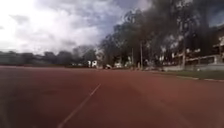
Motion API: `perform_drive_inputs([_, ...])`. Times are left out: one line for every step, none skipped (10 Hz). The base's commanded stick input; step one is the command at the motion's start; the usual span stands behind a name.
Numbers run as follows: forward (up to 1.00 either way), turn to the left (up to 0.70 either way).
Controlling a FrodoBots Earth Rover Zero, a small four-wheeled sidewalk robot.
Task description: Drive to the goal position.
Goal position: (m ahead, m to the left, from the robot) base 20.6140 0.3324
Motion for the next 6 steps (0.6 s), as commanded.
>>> perform_drive_inputs([0.70,0.00])
perform_drive_inputs([0.70,0.00])
perform_drive_inputs([0.70,0.00])
perform_drive_inputs([0.70,0.00])
perform_drive_inputs([0.70,0.00])
perform_drive_inputs([0.70,0.00])
